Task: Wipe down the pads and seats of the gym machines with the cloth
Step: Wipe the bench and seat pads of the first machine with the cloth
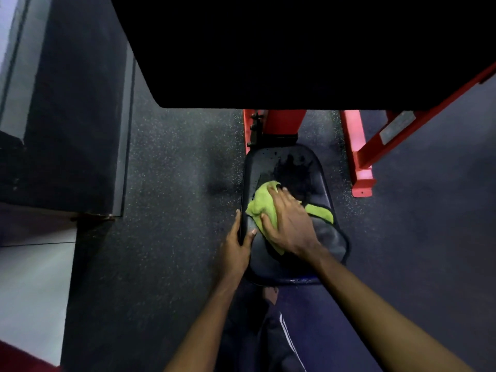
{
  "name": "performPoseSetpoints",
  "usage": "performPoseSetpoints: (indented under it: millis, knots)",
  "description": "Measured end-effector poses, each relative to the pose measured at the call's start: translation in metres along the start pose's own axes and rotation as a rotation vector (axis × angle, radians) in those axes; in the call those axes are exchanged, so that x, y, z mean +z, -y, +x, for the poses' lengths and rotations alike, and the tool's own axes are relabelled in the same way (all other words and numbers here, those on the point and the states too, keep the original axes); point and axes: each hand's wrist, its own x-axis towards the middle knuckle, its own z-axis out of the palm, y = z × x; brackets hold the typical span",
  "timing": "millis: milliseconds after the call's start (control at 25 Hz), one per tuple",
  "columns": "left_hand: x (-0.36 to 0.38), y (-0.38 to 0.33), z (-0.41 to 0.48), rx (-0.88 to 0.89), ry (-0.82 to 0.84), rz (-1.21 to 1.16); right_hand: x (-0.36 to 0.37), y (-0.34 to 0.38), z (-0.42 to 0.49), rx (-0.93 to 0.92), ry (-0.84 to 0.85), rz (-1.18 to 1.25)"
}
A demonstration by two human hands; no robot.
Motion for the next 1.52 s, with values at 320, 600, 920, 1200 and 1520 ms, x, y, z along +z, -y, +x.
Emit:
performPoseSetpoints:
  millis: [320,600,920,1200,1520]
  knots:
    - [-0.004,0.028,-0.012,0.017,0.060,-0.103,-0.011,0.003,0.092,0.208,-0.144,0.032]
    - [-0.012,0.041,-0.019,-0.032,0.191,-0.210,0.004,0.017,0.036,-0.101,0.066,-0.097]
    - [-0.012,0.040,-0.022,-0.033,0.235,-0.288,-0.001,0.038,0.106,0.120,0.045,-0.075]
    - [-0.005,0.060,-0.047,-0.185,0.219,-0.658,0.005,0.050,0.039,-0.097,0.181,-0.169]
    - [-0.026,0.050,-0.045,-0.363,0.336,-0.818,0.027,0.070,0.042,-0.021,0.092,-0.219]
